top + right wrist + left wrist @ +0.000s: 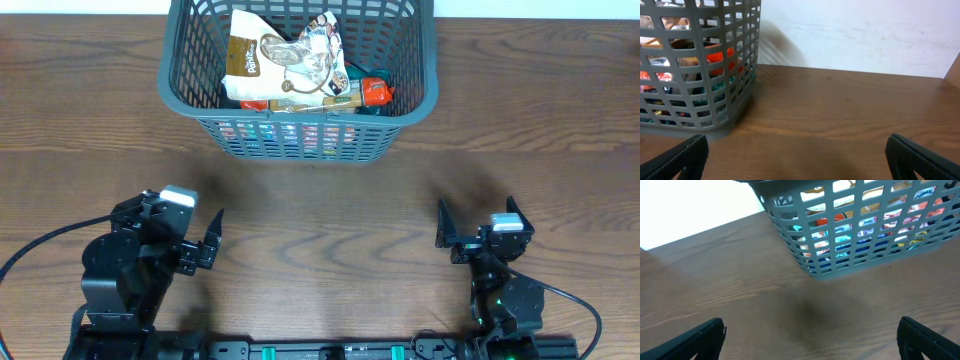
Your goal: Pack container
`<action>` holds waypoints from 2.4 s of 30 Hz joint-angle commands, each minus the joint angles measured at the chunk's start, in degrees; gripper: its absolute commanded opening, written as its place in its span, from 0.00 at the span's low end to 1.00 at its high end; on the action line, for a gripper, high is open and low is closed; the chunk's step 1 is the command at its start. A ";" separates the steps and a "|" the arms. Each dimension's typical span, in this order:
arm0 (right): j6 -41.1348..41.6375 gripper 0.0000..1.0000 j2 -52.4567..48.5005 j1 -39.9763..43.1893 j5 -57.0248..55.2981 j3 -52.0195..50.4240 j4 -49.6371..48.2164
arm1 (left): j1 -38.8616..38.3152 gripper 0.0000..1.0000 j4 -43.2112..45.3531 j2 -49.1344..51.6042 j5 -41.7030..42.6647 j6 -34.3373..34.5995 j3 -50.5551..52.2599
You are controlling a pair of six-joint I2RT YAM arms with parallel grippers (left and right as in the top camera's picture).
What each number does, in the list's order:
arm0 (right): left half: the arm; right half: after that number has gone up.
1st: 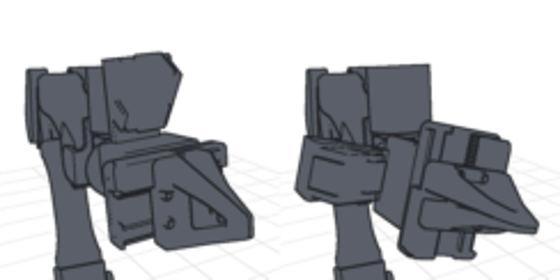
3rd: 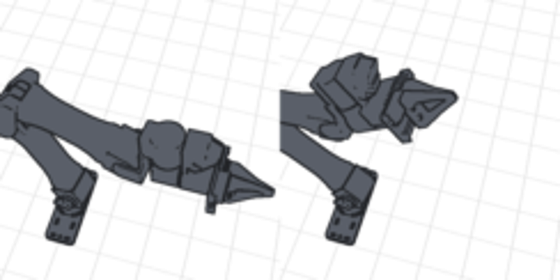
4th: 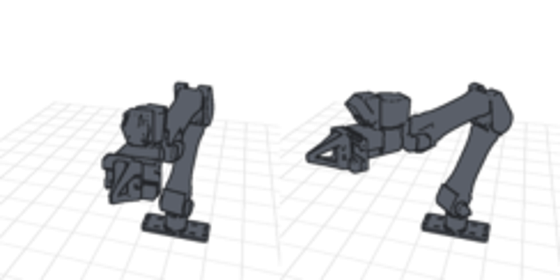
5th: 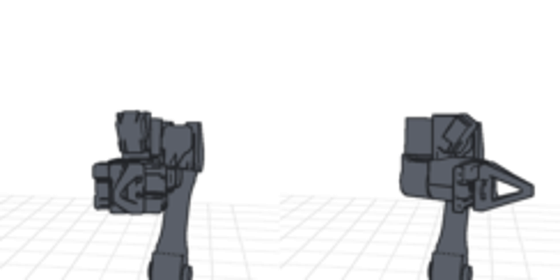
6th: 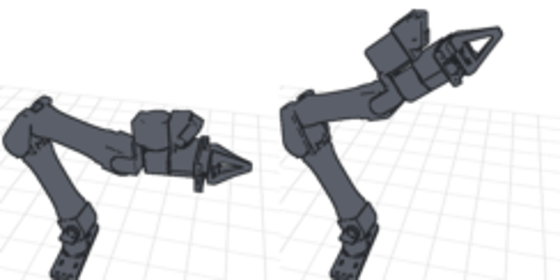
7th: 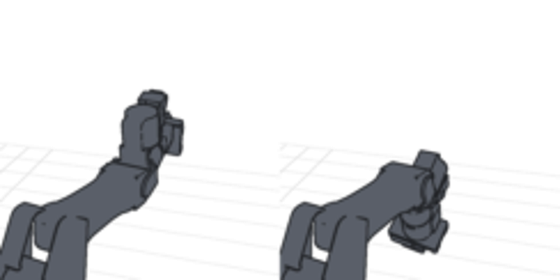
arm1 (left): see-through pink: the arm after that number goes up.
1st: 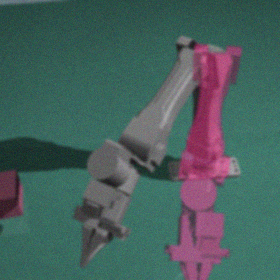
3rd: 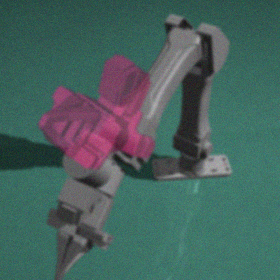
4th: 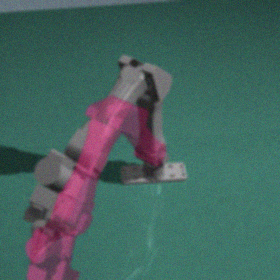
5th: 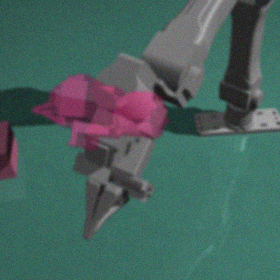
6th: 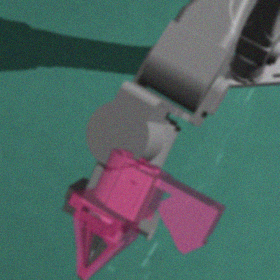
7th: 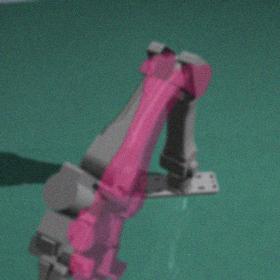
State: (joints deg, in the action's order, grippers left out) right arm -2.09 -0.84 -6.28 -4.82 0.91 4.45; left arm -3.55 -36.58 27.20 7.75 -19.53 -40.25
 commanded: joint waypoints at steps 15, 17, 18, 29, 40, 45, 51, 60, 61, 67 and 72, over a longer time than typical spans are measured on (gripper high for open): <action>0.76 0.99 0.55 0.02 -0.76 -0.31 -0.04 | -0.24 0.99 -1.60 -7.87 1.51 10.25 2.78; 0.76 0.99 0.57 0.02 -0.76 -0.31 -0.04 | -0.22 0.99 3.52 -11.76 1.46 10.93 7.17; 0.76 0.99 0.55 0.02 -0.76 -0.31 -0.04 | -0.22 0.99 7.19 -13.90 1.44 10.91 10.10; 0.76 0.99 0.55 0.02 -0.76 -0.31 -0.04 | -0.24 0.99 33.68 -26.99 0.13 16.83 37.40; 0.76 0.99 0.55 0.02 -0.76 -0.31 -0.04 | -0.39 0.99 32.59 -26.82 -5.99 17.73 40.02; 0.76 0.99 0.55 0.02 -0.76 -0.31 -0.04 | -0.39 0.99 32.63 -25.81 -6.08 17.73 40.02; 0.76 0.99 0.55 0.02 -0.76 -0.31 -0.04 | -0.39 0.99 32.63 -25.09 -6.08 17.73 40.02; 0.76 0.99 0.57 0.02 -0.76 -0.31 -0.04 | -0.39 0.99 32.63 -25.09 -6.08 17.73 40.02; 0.76 0.99 0.57 0.02 -0.76 -0.31 -0.04 | -0.39 0.99 32.63 -25.09 -6.08 17.73 40.02; 0.76 0.99 0.57 0.02 -0.76 -0.31 -0.04 | -0.39 0.99 32.63 -25.09 -6.08 17.73 40.02; 0.76 0.99 0.55 0.02 -0.76 -0.31 -0.04 | -0.39 0.99 32.63 -25.09 -6.08 17.73 40.02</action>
State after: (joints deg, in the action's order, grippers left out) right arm -2.07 -0.69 -6.28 -4.97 0.86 4.40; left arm -3.60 -2.83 1.89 2.96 -2.72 -1.85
